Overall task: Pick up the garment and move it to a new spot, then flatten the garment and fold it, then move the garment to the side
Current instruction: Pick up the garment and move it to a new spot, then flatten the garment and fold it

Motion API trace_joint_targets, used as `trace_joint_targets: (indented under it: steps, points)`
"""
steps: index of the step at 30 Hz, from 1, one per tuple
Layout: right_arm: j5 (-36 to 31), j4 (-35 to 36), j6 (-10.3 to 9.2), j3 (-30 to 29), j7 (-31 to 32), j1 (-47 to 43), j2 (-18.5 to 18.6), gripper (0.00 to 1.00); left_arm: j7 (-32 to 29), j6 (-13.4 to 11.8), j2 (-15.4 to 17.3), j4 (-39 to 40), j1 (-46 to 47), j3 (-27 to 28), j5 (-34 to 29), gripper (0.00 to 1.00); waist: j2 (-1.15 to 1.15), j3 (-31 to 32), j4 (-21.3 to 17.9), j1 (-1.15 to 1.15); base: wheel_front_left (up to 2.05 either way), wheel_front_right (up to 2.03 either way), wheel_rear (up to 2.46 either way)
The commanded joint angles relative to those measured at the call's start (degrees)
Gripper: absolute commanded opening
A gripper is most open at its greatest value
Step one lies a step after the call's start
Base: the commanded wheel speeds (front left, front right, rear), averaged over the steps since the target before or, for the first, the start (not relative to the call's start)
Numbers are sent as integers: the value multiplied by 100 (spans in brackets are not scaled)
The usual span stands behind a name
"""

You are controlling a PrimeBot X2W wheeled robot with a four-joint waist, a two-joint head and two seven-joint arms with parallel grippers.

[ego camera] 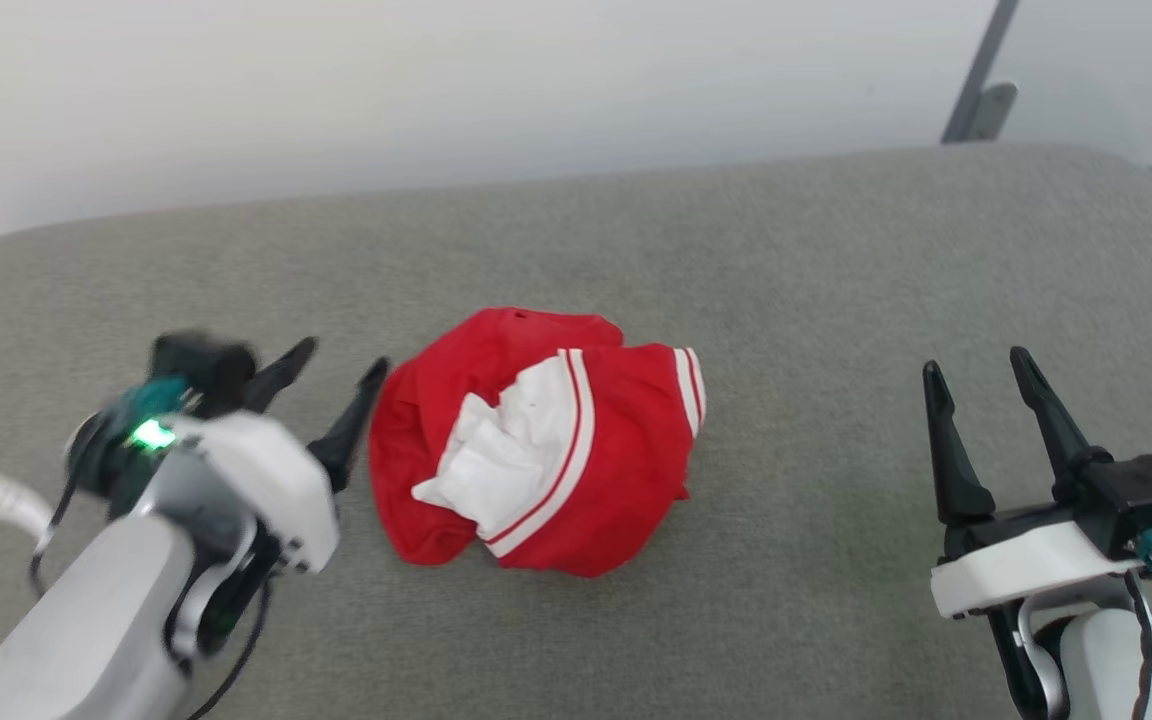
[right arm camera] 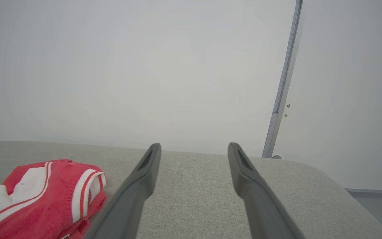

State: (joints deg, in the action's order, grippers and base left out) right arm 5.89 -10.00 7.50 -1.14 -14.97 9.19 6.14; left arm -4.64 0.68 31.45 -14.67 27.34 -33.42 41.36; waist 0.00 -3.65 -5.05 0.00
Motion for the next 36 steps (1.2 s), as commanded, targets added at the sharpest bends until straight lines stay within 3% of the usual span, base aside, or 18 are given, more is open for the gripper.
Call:
trace_joint_targets:
  steps: [1,12,22,30,36]
  points:
    - [12,-3,-1,-1,-27,-70,36,100,208,-69,85,63,-190,58,-94,100,0,133,126,0,0,0,0]
    - [33,-62,-1,-36,-27,-276,117,100,1502,-568,382,576,-1427,654,59,100,0,399,316,0,0,0,0]
    - [36,-61,-1,-73,-28,-397,120,100,1931,-699,561,789,-2340,1192,198,100,0,499,373,0,0,0,0]
    - [20,-2,-1,-160,-28,-568,71,100,1991,-593,379,1120,-2914,1899,9,100,0,544,414,0,0,0,0]
    - [-37,86,-1,-223,-28,-720,0,100,1993,-350,172,1230,-3236,2288,-247,100,0,543,423,0,0,0,0]
